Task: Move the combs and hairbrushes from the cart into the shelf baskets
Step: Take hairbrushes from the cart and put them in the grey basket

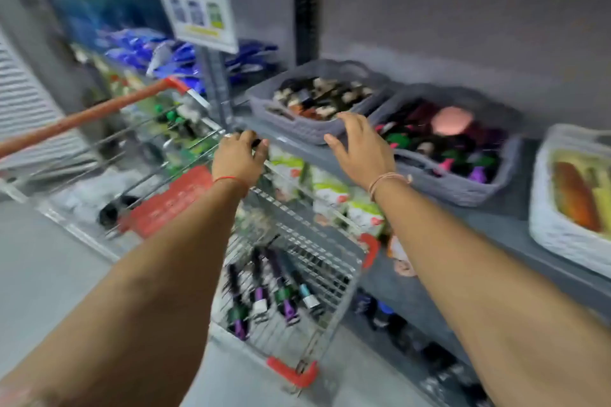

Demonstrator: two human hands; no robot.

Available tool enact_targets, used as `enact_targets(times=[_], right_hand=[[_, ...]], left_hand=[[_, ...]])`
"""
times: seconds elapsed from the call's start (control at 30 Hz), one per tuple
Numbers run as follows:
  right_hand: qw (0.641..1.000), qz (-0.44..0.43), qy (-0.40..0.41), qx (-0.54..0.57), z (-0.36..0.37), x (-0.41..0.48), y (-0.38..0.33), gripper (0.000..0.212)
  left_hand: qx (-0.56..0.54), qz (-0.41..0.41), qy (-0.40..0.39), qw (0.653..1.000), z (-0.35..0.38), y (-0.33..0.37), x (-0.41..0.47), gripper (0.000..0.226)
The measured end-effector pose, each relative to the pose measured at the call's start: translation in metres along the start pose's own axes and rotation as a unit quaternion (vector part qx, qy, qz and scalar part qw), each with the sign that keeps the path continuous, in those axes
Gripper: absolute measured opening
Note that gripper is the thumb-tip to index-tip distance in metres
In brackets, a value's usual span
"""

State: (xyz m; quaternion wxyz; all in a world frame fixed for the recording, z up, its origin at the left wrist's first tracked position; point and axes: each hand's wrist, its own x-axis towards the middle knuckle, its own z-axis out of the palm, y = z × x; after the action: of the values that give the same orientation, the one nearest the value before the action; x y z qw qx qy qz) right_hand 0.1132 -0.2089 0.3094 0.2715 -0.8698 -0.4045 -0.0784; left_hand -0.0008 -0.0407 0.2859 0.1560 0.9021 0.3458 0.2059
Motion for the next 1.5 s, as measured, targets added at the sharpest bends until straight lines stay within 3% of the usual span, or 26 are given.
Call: enact_targets(times=[0.2, 0.4, 0.5, 0.57, 0.63, 0.73, 0.8, 0.87, 1.0, 1.1, 1.2, 1.27, 1.33, 1.5], right_hand=[[0.967, -0.022, -0.252, 0.022, 0.131, 0.02, -0.043, 0.058], [0.882, 0.047, -0.467, 0.04, 0.243, 0.025, -0.001, 0.067], [0.84, 0.096, -0.532, 0.038, 0.285, 0.013, 0.034, 0.072], [0.817, 0.117, -0.564, 0.007, 0.306, 0.001, 0.056, 0.075], [0.793, 0.123, -0.595, -0.032, 0.324, -0.01, 0.075, 0.077], [0.769, 0.147, -0.621, -0.04, 0.346, -0.028, 0.093, 0.091], [0.755, 0.163, -0.634, -0.049, 0.359, -0.044, 0.099, 0.112], [0.744, 0.146, -0.645, -0.092, 0.37, -0.063, 0.101, 0.123], [0.808, 0.129, -0.569, -0.08, 0.375, -0.09, 0.105, 0.099], [0.816, 0.18, -0.548, -0.032, 0.365, -0.088, 0.115, 0.082], [0.773, 0.386, -0.492, 0.107, 0.354, -0.064, 0.127, 0.048], [0.719, 0.457, -0.499, 0.157, 0.352, -0.051, 0.135, 0.049], [0.686, 0.467, -0.533, 0.162, 0.353, -0.049, 0.141, 0.052], [0.701, 0.466, -0.517, 0.154, 0.363, -0.06, 0.145, 0.044]], left_hand=[[-0.111, -0.254, -0.124, 0.953, 0.048, -0.118, -0.023, 0.045], [-0.178, -0.44, -0.153, 0.867, 0.122, -0.162, -0.042, 0.055], [-0.192, -0.496, -0.157, 0.832, 0.163, -0.168, -0.055, 0.053], [-0.202, -0.513, -0.19, 0.812, 0.189, -0.168, -0.064, 0.041], [-0.203, -0.514, -0.236, 0.799, 0.217, -0.166, -0.073, 0.011], [-0.17, -0.481, -0.312, 0.801, 0.259, -0.161, -0.078, 0.017], [-0.139, -0.468, -0.34, 0.803, 0.281, -0.154, -0.077, 0.021], [-0.1, -0.45, -0.358, 0.812, 0.301, -0.146, -0.076, 0.037], [-0.061, -0.45, -0.365, 0.813, 0.33, -0.131, -0.087, 0.055], [-0.086, -0.486, -0.361, 0.791, 0.333, -0.135, -0.091, 0.067], [-0.085, -0.48, -0.372, 0.79, 0.328, -0.142, -0.091, 0.059], [-0.096, -0.482, -0.371, 0.788, 0.327, -0.145, -0.091, 0.052], [-0.111, -0.501, -0.362, 0.778, 0.329, -0.144, -0.091, 0.052], [-0.084, -0.515, -0.363, 0.772, 0.347, -0.132, -0.094, 0.072]])
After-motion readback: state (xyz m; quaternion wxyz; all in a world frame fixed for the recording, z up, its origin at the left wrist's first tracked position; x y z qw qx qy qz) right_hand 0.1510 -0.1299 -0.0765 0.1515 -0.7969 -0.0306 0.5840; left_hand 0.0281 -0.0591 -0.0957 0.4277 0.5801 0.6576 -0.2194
